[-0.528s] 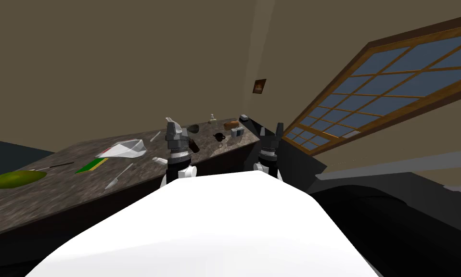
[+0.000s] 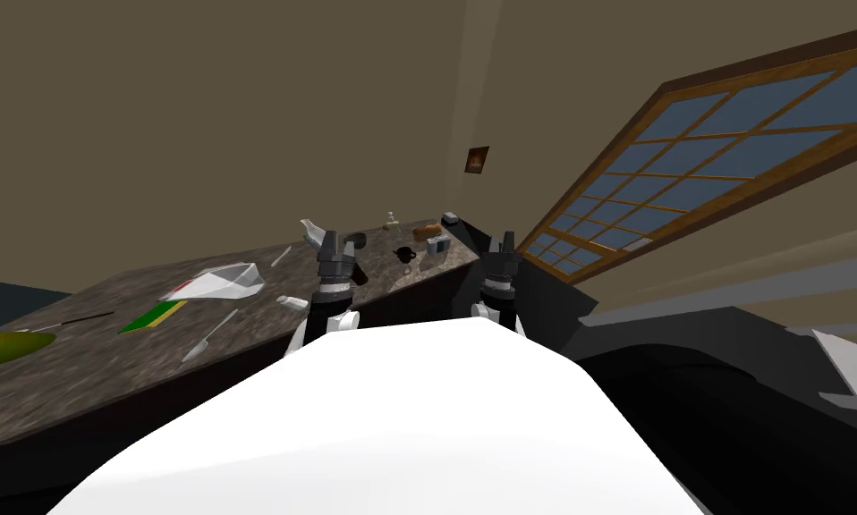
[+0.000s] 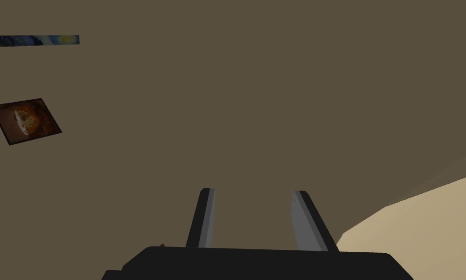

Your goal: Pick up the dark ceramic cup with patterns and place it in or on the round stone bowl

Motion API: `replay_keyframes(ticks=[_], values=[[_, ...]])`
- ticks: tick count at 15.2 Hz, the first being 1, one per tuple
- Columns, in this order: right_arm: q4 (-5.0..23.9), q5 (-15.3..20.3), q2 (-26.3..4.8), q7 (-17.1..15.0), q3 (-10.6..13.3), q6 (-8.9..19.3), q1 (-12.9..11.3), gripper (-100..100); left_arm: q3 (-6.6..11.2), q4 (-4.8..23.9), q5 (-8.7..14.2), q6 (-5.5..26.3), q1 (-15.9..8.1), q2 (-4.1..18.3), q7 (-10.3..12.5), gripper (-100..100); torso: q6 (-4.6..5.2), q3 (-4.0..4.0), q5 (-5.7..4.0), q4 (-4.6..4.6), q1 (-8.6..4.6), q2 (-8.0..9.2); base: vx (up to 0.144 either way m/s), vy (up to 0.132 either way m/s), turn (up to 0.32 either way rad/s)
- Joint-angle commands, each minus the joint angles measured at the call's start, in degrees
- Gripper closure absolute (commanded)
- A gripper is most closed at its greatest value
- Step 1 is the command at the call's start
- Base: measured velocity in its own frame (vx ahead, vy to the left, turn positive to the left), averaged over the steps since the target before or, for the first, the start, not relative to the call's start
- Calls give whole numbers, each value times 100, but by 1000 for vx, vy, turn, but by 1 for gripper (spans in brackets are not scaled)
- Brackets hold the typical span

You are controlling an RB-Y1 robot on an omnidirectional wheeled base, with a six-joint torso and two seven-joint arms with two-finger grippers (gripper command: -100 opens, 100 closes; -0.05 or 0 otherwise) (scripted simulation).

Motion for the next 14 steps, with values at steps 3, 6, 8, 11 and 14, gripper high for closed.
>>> replay_keyframes(ticks=[3,6,8,11,14], values=[[0,0,0,0,0,0,0,0,120,206,151,274,-138,433,61,-100,-1,0,0,0,0,0,-19,2,-111],[0,0,0,0,0,0,0,0,263,478,339,590,-298,783,133,-100,2,1,0,1,0,2,-28,0,-207],[0,0,0,0,0,0,-1,0,371,686,483,831,-418,982,189,-100,2,2,0,1,1,3,-28,3,-261],[0,0,0,0,0,0,0,0,485,912,638,1091,-547,1156,249,-100,1,1,1,1,3,1,-23,4,-161],[0,0,0,0,0,0,0,0,604,1152,801,1367,-680,1306,313,-100,0,0,0,0,2,0,-19,1,-205]])
